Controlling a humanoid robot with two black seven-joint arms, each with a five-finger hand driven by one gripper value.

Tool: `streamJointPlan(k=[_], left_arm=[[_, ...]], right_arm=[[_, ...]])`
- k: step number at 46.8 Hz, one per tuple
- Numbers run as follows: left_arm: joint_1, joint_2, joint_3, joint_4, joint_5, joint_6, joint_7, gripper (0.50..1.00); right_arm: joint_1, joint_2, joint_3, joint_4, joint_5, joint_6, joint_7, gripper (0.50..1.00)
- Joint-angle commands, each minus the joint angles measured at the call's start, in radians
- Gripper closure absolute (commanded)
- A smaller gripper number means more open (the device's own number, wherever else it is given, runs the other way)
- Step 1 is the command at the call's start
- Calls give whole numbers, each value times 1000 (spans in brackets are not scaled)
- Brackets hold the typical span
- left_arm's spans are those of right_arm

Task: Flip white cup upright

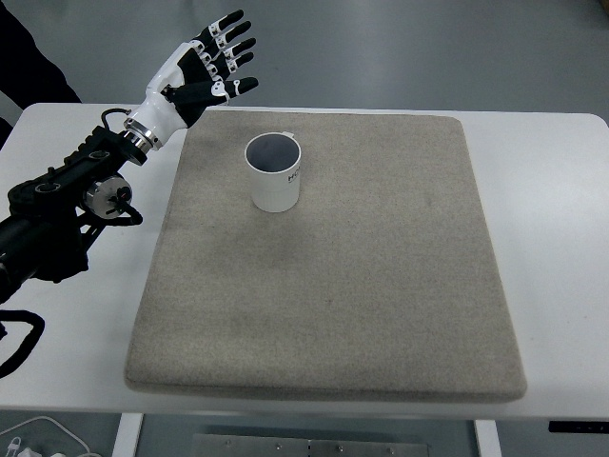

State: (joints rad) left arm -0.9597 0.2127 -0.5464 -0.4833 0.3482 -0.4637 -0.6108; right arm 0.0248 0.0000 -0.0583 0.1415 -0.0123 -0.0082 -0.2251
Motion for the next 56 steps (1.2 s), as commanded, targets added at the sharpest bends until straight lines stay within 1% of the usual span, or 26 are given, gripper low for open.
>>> streamJointPlan(k=[1, 5, 11, 15, 22, 29, 30, 37, 40, 43, 46, 56], left_arm=[[-7, -6, -4, 21, -6, 10, 0, 506], [-20, -22, -15, 54, -18, 22, 0, 506], [-28, -39, -14, 91, -104, 65, 0, 506], [-33, -47, -14, 94, -158, 89, 0, 506], [-37, -59, -14, 94, -212, 163, 0, 504], [-45, -61, -18, 94, -300, 168, 0, 506], [-47, -61, -18, 94, -319, 168, 11, 506], [-53, -62, -17, 94, -431, 172, 170, 506], [-54, -70, -17, 92, -460, 198, 233, 506], [-56, -91, -18, 98, -479, 232, 282, 506], [-56, -99, -20, 114, -485, 249, 302, 506], [-54, -118, -40, 123, -523, 252, 309, 506]], right_arm=[[0, 0, 0, 0, 0, 1, 0, 570], [0, 0, 0, 0, 0, 1, 0, 570], [0, 0, 0, 0, 0, 1, 0, 570], [0, 0, 0, 0, 0, 1, 1, 570], [1, 0, 2, 0, 0, 1, 0, 570], [1, 0, 2, 0, 0, 1, 0, 570], [0, 0, 2, 0, 0, 1, 0, 570], [0, 0, 0, 0, 0, 1, 1, 570], [0, 0, 0, 0, 0, 1, 1, 570], [0, 0, 0, 0, 0, 1, 1, 570], [0, 0, 2, 0, 2, 1, 0, 570], [0, 0, -2, 0, 2, 2, 0, 570]])
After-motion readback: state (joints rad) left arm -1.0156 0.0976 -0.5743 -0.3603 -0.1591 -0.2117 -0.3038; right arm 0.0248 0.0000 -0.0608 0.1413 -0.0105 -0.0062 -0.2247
